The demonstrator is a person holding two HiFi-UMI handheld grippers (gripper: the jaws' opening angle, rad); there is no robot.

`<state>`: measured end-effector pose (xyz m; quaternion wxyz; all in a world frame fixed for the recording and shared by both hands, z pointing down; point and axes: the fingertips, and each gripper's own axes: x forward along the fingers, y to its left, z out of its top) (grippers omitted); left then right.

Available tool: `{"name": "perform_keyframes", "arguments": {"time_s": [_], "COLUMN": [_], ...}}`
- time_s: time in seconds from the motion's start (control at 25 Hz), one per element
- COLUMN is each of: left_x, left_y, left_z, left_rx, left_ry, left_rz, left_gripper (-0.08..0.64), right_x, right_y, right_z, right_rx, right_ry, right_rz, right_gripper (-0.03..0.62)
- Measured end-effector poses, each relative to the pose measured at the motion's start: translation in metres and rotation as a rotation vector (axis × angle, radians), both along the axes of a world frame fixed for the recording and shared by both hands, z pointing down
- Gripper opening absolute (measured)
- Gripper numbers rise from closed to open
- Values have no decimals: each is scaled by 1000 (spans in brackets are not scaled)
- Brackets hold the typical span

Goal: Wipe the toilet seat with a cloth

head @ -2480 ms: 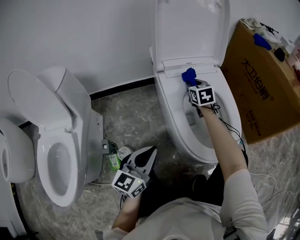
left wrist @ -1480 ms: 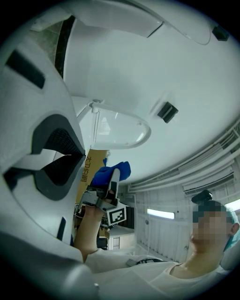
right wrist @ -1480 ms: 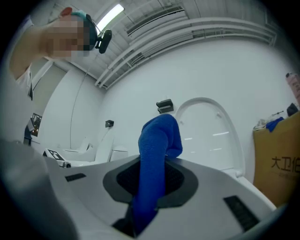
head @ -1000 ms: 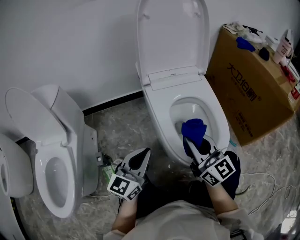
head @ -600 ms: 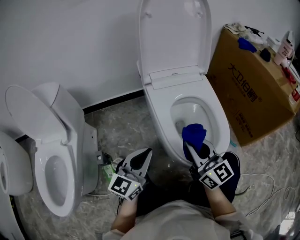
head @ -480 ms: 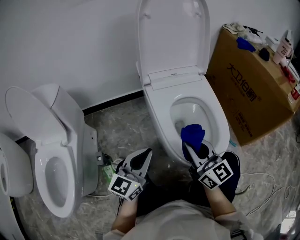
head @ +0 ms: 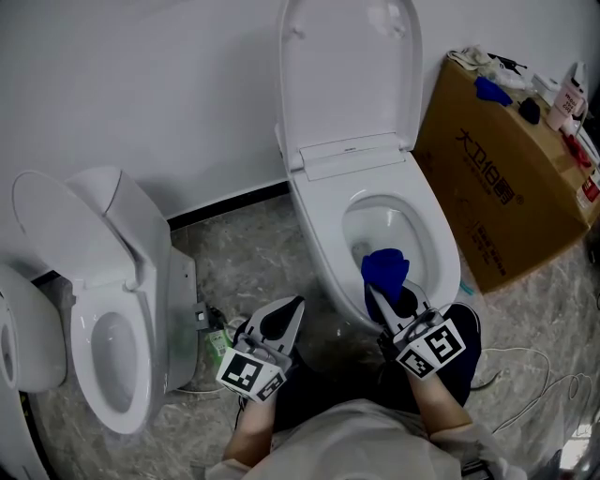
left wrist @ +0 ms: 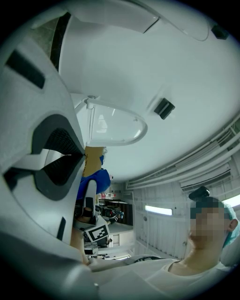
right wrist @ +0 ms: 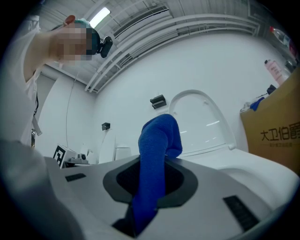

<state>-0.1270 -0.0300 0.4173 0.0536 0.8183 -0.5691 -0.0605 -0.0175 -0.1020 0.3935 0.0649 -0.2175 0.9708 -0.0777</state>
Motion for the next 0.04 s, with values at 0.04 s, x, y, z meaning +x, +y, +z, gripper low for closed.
{"name": "perform_keyframes", "arguments": {"time_s": [0.04], "left_x": [0], "left_y": [0], "left_z": [0], "left_rx": [1], "left_ry": [0], "left_rz": [-1], "left_gripper": [5], "right_x": [0], "right_y": [0], "right_z": [1], "right_rx": [-3], "right_ry": [0], "right_rz": [0], "right_gripper": [55]}}
